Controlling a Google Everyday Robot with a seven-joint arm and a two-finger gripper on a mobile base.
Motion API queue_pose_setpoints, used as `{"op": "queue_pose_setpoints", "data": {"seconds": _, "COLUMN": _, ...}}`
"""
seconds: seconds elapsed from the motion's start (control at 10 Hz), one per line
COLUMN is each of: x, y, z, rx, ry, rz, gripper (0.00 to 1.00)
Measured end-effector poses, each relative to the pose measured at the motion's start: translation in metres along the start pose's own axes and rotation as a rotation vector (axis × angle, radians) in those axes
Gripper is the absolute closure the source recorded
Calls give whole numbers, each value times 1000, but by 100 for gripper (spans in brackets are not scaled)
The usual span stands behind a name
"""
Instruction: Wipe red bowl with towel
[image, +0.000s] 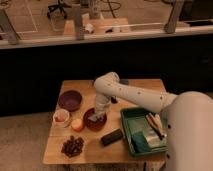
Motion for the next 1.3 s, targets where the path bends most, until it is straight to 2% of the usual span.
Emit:
{"op": "queue_pose_setpoints", "data": {"seconds": 0.2, "x": -13, "y": -20, "z": 3, "rx": 21, "ry": 6, "rz": -4, "gripper": 100}}
{"op": "queue_pose_setpoints", "data": {"seconds": 0.3, "x": -15, "y": -22, "z": 2, "rx": 29, "ry": 6, "rz": -3, "gripper": 100}}
{"op": "queue_pose_setpoints", "data": {"seconds": 0.5, "x": -31, "y": -20, "z": -2, "rx": 37, "ry": -22, "rz": -18, "gripper": 100}}
{"op": "queue_pose_setpoints", "data": {"seconds": 0.9, "x": -50, "y": 23, "z": 1, "rx": 24, "ry": -84, "rz": -57, "gripper": 100}}
{"op": "queue_pose_setpoints", "data": {"seconds": 1.1, "x": -46, "y": 33, "z": 3, "rx": 11, "ry": -88, "rz": -62, "gripper": 100}}
{"op": "queue_pose_setpoints", "data": {"seconds": 1.3, "x": -33, "y": 40, "z": 7, "rx": -5, "ry": -74, "rz": -51, "gripper": 100}}
